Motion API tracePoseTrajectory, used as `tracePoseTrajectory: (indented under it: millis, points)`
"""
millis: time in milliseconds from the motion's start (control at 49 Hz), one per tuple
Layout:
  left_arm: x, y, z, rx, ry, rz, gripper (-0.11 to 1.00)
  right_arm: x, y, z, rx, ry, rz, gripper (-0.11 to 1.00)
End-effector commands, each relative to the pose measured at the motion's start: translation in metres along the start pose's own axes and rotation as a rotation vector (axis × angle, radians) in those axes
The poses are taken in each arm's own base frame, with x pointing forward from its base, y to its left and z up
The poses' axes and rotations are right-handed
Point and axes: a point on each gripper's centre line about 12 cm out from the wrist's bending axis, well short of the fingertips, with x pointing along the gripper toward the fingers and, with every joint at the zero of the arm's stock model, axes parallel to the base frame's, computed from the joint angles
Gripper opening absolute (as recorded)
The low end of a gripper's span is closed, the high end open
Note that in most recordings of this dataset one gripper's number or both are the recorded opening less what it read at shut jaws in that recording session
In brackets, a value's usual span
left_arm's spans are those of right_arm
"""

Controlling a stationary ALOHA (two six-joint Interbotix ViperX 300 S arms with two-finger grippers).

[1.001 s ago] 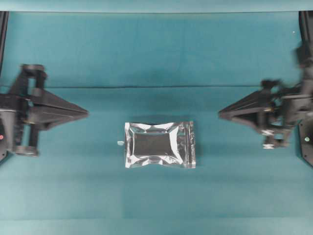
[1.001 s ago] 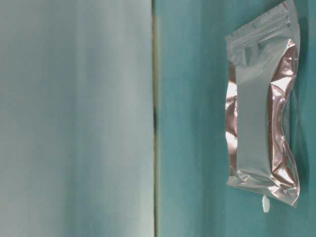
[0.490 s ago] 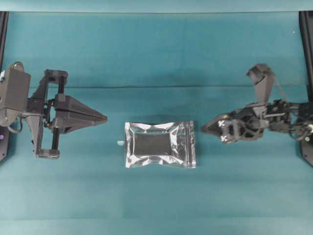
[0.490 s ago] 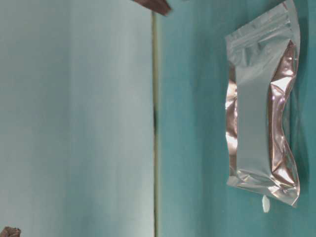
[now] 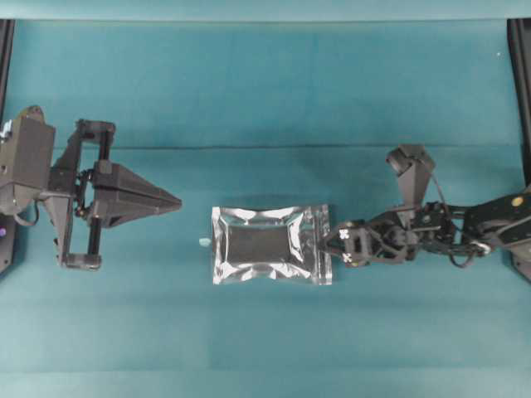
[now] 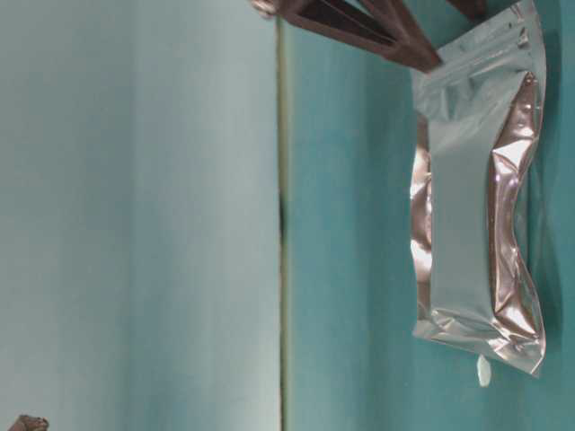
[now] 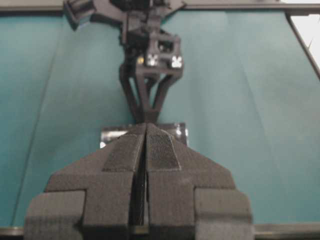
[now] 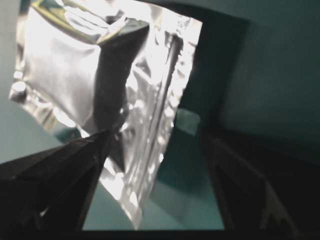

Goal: Hand over the silver zip bag and make it stand upright.
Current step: 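Grasp the right edge of the silver zip bag with the right gripper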

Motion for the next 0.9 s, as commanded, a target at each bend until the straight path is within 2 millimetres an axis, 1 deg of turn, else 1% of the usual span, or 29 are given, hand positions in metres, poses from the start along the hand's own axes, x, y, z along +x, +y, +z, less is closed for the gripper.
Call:
tracePoseTrajectory:
  millis: [0,184,266,490,572,633,695,878]
  points:
    - [0.001,-0.001,0.008,0.002,-0.023,-0.003,-0.06,0.008,0.009,0.0,0.01,-0.013,0.026,0.97]
    - [0.003,-0.001,0.007,0.002,-0.017,-0.003,-0.06,0.024,0.023,0.0,0.013,-0.024,0.054,0.97]
    - [0.003,-0.001,0.005,0.002,-0.011,-0.003,-0.06,0.03,0.024,-0.001,0.012,-0.022,0.047,0.97]
    - [0.003,-0.001,0.005,0.002,-0.011,-0.005,-0.06,0.033,0.022,-0.002,0.01,-0.021,0.041,0.95]
    - [0.003,-0.001,0.004,0.002,-0.008,-0.005,-0.06,0.033,0.022,-0.002,0.009,-0.02,0.038,0.9]
    - [0.003,-0.001,0.005,0.002,-0.009,-0.005,-0.06,0.033,0.021,-0.002,0.012,-0.018,0.036,0.82]
    - [0.003,-0.001,0.004,0.002,-0.008,-0.005,-0.06,0.033,0.02,-0.003,0.01,-0.012,0.027,0.71]
    - [0.003,-0.001,0.004,0.002,-0.009,-0.005,-0.06,0.031,0.02,-0.005,-0.002,-0.001,0.022,0.24]
